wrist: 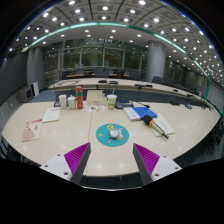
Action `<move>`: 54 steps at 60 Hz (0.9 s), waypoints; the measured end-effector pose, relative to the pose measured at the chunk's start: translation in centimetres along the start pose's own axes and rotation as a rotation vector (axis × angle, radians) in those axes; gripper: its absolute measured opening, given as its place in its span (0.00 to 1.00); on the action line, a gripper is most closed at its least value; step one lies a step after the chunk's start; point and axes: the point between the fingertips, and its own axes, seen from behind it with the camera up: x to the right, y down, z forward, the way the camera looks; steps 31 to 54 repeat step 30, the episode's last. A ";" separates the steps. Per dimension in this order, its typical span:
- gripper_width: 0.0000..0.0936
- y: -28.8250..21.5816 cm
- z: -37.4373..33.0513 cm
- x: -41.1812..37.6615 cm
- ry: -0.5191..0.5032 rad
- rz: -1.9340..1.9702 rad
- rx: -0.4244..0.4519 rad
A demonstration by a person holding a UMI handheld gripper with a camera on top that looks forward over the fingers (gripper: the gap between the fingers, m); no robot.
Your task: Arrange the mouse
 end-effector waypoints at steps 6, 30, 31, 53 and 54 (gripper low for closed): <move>0.92 0.5 -1.4 -0.4 0.004 -0.006 0.002; 0.92 0.7 -2.1 -1.0 0.008 -0.019 -0.009; 0.92 0.7 -2.1 -1.0 0.008 -0.019 -0.009; 0.92 0.7 -2.1 -1.0 0.008 -0.019 -0.009; 0.92 0.7 -2.1 -1.0 0.008 -0.019 -0.009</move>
